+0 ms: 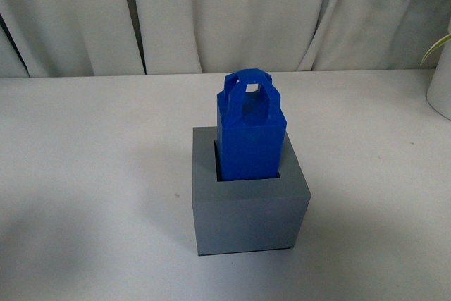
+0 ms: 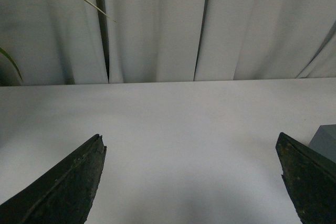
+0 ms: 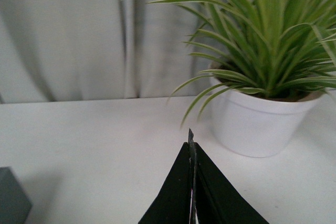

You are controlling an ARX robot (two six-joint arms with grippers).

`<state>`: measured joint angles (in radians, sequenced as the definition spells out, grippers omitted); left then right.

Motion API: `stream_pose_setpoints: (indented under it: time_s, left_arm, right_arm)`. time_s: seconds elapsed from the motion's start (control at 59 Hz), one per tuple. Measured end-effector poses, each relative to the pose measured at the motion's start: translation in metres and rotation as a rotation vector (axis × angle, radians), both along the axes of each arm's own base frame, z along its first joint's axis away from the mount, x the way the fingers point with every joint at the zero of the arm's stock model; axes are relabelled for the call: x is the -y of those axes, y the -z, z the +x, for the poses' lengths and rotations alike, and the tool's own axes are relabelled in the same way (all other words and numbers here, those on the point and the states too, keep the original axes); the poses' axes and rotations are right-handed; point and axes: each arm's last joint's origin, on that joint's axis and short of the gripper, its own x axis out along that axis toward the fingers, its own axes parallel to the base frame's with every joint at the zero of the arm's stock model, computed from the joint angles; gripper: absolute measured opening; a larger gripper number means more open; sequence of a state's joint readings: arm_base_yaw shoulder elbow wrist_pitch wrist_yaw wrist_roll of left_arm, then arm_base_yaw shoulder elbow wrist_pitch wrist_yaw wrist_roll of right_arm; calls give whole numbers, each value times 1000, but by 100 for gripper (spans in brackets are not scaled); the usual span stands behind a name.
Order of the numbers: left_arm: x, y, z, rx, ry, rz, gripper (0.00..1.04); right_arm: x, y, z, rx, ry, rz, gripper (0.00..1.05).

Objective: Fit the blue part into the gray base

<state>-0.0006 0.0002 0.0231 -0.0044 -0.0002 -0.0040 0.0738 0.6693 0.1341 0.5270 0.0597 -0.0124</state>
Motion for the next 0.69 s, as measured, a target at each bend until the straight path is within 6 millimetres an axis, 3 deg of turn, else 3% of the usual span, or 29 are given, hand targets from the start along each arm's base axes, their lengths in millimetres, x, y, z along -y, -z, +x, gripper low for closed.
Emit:
stream_pose_setpoints:
  time_s: [0.153, 0.695]
  left_arm:
    - [0, 0, 0, 0, 0, 0, 99]
    - [0, 0, 0, 0, 0, 0, 99]
  right_arm:
    - [9, 7, -9, 1, 18, 2, 2]
    - [9, 25, -31, 11, 12, 2, 2]
